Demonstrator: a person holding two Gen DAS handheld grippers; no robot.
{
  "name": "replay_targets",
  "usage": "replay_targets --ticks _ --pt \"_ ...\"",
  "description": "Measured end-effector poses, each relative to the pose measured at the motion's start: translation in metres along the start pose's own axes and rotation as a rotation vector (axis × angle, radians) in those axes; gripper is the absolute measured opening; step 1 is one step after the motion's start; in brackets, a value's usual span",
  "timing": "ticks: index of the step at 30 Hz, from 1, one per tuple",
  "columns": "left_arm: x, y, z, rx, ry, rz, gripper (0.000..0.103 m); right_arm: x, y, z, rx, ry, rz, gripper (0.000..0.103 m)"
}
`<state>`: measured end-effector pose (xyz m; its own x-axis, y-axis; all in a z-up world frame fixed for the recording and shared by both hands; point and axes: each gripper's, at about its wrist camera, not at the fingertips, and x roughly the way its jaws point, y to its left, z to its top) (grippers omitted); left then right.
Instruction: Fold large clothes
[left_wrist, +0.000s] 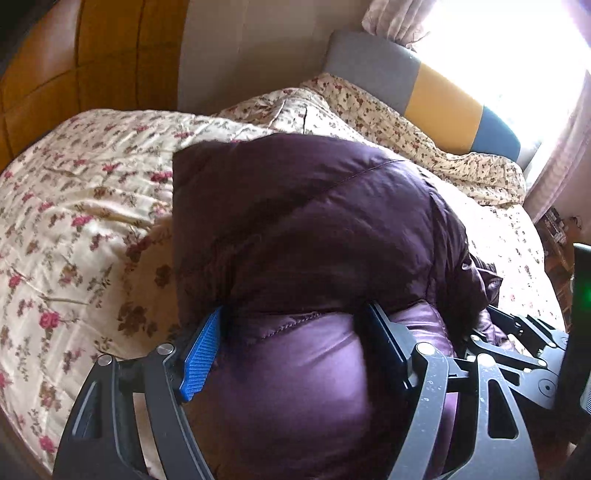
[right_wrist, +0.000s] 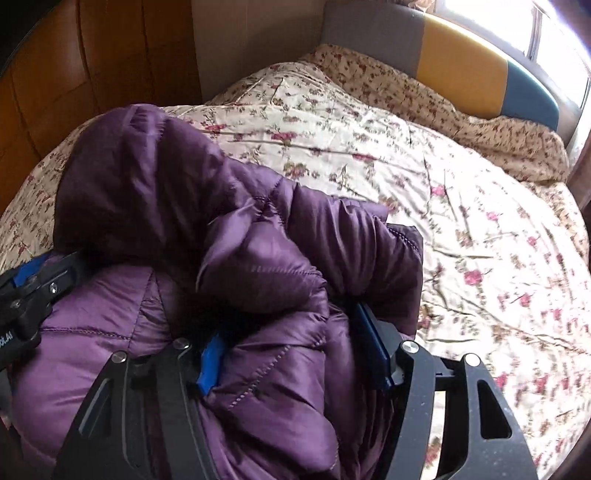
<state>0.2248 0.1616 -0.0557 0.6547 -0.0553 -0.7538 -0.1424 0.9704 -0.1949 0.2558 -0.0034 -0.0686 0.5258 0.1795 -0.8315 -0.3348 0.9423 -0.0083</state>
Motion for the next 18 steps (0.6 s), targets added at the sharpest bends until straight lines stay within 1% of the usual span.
replay_targets --ticks 5,9,10,12,14,17,18 --pt "0.001 0.0 -0.007 0.007 -0.018 0.019 0.075 -0.007 -0.001 -0.004 0.014 -0.034 0.002 0.062" --pt "-0.019 -0.001 -0.008 -0.006 -0.047 0.033 0.076 -0.031 0.0 -0.004 0.022 -0.081 -0.009 0.065" --pt "-0.028 0.0 -0.008 -0.027 -0.057 0.037 0.081 -0.039 -0.001 -0.006 0.027 -0.097 -0.012 0.067" --pt "-0.044 0.001 -0.011 -0.05 -0.082 0.04 0.082 -0.053 0.001 -0.009 0.033 -0.121 -0.012 0.068" --pt "-0.057 -0.001 -0.015 -0.043 -0.098 0.053 0.09 -0.073 0.005 -0.013 0.02 -0.164 -0.018 0.071" --pt "-0.078 -0.006 -0.025 -0.024 -0.128 0.072 0.094 -0.1 0.009 -0.024 0.021 -0.209 -0.011 0.073" --pt "-0.083 -0.007 -0.027 -0.022 -0.133 0.076 0.097 -0.106 0.011 -0.027 0.025 -0.217 -0.006 0.073"
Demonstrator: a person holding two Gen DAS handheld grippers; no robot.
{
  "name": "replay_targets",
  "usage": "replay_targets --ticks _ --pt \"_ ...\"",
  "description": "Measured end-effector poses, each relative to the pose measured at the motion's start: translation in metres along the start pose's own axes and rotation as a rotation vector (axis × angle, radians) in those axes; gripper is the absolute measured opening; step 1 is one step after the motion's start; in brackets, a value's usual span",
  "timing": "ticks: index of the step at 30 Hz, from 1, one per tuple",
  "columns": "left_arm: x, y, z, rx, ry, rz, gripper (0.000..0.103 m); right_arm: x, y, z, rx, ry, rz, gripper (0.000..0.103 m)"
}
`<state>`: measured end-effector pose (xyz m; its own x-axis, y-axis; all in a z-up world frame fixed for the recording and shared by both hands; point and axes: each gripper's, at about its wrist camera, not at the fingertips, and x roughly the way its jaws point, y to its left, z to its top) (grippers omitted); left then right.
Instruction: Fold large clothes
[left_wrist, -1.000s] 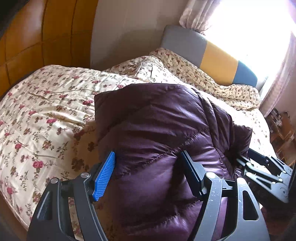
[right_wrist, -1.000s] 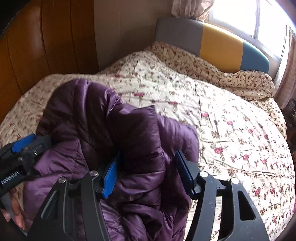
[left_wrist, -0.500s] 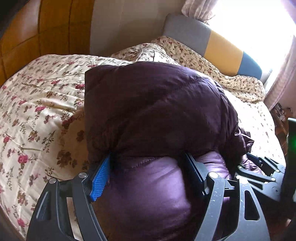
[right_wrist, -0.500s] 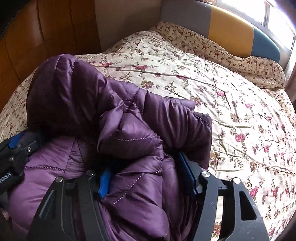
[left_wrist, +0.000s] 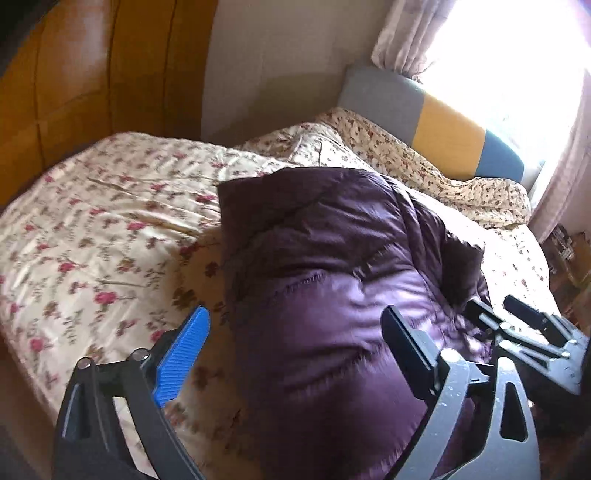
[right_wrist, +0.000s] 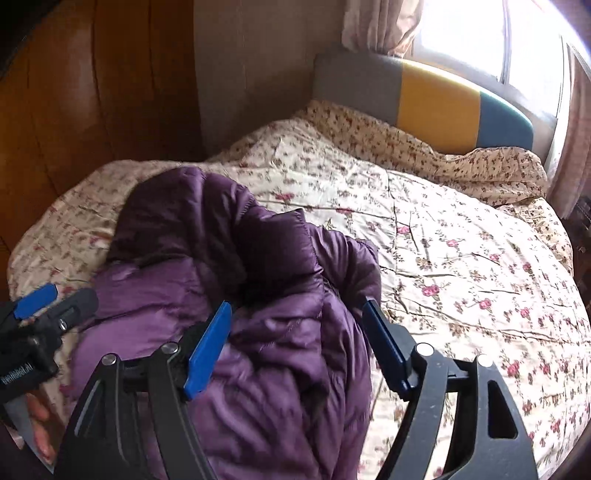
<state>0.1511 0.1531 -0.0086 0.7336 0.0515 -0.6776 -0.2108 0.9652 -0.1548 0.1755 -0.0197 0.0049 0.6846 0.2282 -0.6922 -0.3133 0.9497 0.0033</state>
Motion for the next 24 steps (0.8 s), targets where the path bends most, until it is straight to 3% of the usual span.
replay_targets --ticks 6,12,24 --pt "-0.037 -0.005 -0.02 -0.014 -0.033 -0.004 0.1 -0.037 0.006 -0.019 0.026 -0.037 0.041 0.075" --pt "-0.063 -0.012 -0.044 0.009 -0.066 0.051 0.1 -0.061 0.01 -0.044 0.026 -0.053 0.043 0.076" --pt "-0.079 -0.023 -0.084 0.028 -0.042 0.066 0.1 -0.076 0.009 -0.079 0.01 -0.046 0.023 0.085"
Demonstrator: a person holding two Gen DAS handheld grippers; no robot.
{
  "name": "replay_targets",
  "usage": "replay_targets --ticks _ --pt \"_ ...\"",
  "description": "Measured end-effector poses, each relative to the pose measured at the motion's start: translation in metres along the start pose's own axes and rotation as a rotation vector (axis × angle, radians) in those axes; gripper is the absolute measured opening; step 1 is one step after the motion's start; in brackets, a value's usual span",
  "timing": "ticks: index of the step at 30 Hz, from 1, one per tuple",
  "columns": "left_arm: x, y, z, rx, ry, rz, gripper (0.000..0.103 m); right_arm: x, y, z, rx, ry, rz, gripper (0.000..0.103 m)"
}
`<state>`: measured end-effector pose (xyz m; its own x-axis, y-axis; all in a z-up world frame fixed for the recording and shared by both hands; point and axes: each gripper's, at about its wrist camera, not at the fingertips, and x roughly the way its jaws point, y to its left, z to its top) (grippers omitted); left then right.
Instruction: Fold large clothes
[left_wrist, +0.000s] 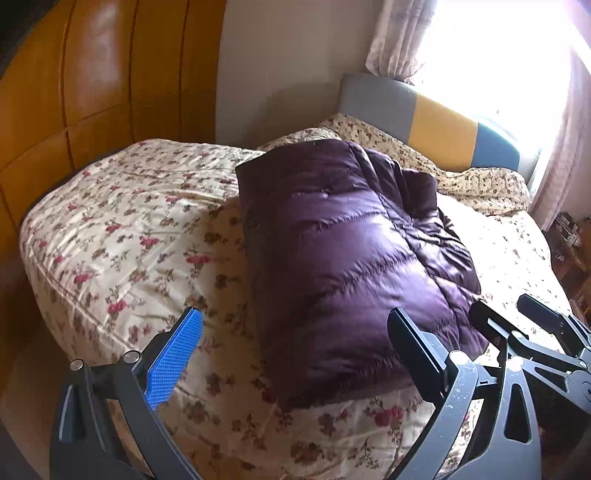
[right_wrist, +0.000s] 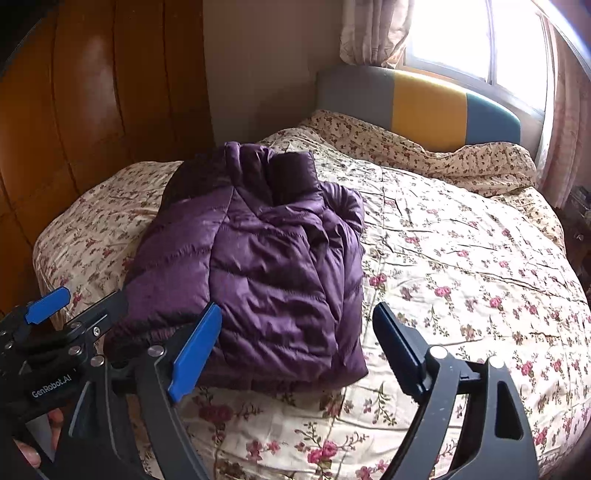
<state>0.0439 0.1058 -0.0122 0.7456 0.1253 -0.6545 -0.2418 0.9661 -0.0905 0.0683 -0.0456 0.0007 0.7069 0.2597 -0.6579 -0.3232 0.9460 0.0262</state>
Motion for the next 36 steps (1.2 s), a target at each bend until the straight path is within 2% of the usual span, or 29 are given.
replay_targets --ticks 7,14,17,22,30,36 --pt "-0.002 0.002 -0.007 -0.001 0.003 0.041 0.1 -0.004 -0.002 -0.006 0.005 -0.004 -0.007 0.089" --pt "-0.01 0.002 -0.01 0.012 -0.028 0.137 0.1 -0.008 0.002 -0.004 -0.001 -0.016 -0.004 0.094" --pt "-0.011 0.006 -0.014 -0.002 -0.03 0.129 0.1 -0.01 0.007 -0.005 -0.02 -0.024 -0.004 0.096" --pt "-0.008 0.012 -0.017 -0.025 -0.01 0.161 0.1 -0.013 0.013 -0.009 -0.037 -0.027 0.002 0.097" --pt "-0.015 0.006 -0.017 -0.006 -0.027 0.198 0.1 -0.012 0.015 -0.014 -0.038 -0.012 -0.019 0.097" --pt "-0.013 0.004 -0.017 -0.009 -0.004 0.203 0.1 -0.012 0.014 -0.017 -0.034 -0.008 -0.036 0.098"
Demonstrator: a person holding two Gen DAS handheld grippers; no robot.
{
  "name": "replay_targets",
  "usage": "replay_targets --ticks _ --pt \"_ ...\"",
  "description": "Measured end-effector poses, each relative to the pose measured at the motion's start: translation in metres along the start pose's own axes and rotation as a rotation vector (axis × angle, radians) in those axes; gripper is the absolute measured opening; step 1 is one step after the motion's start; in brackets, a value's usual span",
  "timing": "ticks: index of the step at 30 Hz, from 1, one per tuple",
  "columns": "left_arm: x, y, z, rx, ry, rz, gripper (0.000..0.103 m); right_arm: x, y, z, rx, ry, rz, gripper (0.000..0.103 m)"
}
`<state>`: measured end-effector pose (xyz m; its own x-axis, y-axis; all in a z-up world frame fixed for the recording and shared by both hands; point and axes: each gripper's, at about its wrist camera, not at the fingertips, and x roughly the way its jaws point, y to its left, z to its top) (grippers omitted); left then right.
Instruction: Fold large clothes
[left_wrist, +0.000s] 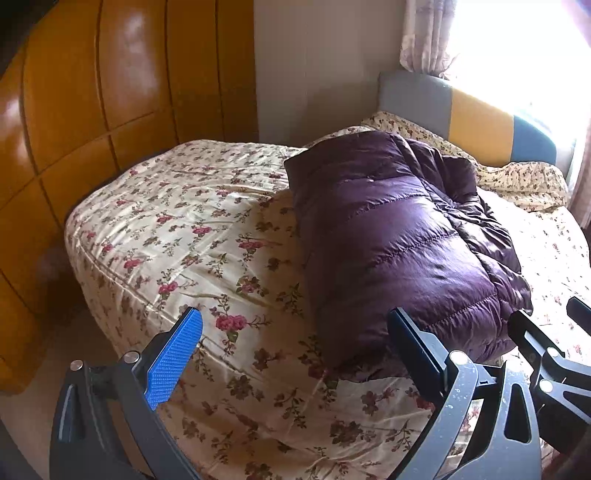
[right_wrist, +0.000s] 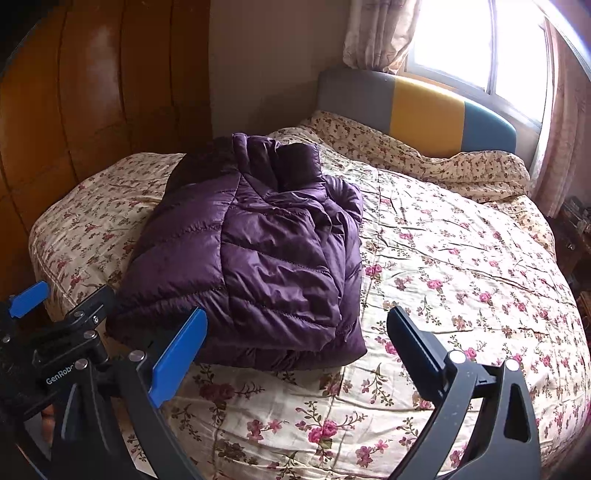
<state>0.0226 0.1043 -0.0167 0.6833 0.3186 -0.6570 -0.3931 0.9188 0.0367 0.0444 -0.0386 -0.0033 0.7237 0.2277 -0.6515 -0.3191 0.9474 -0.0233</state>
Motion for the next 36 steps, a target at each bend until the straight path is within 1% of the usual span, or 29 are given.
replay_targets --ticks 5,11,19,36 --pt "0.001 0.003 -0.002 -0.021 0.023 -0.008 0.1 -0.002 0.003 0.001 -0.015 -0.011 -0.005 0.099" --pt "-0.005 0.004 -0.001 -0.019 0.005 0.004 0.1 -0.001 0.01 0.0 -0.034 -0.006 0.001 0.1" --pt "-0.01 0.01 0.0 -0.043 -0.002 -0.008 0.1 -0.003 0.014 0.001 -0.034 -0.013 -0.002 0.1" --pt "-0.017 -0.001 -0.002 -0.017 -0.004 -0.014 0.099 -0.001 -0.004 -0.005 0.012 0.005 -0.026 0.1"
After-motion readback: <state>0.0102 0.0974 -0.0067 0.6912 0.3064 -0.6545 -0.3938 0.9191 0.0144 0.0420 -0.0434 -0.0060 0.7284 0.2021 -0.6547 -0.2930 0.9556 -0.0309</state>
